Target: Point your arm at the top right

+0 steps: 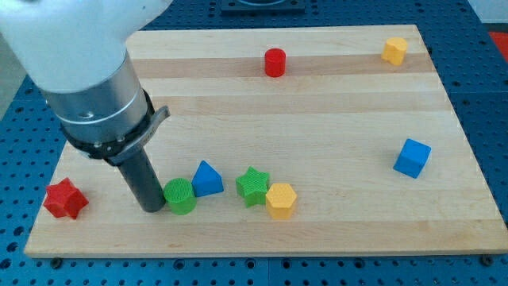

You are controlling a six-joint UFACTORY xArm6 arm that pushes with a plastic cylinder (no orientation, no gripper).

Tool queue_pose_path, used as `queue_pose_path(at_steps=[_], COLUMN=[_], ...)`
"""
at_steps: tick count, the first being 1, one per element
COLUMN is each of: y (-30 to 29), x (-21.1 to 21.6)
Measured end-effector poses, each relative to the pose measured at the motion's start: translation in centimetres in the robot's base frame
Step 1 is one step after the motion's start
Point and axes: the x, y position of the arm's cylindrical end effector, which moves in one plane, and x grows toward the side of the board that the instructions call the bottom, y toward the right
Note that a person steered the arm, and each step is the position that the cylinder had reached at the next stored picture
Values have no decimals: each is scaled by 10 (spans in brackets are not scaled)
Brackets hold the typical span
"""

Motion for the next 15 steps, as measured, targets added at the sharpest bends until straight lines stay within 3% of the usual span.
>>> queue_pose_path(at_steps=[2, 6, 8, 9, 12, 13, 15], y=[70, 3, -2, 79, 308, 369, 436], x=[0, -5, -117, -136, -142, -165, -264])
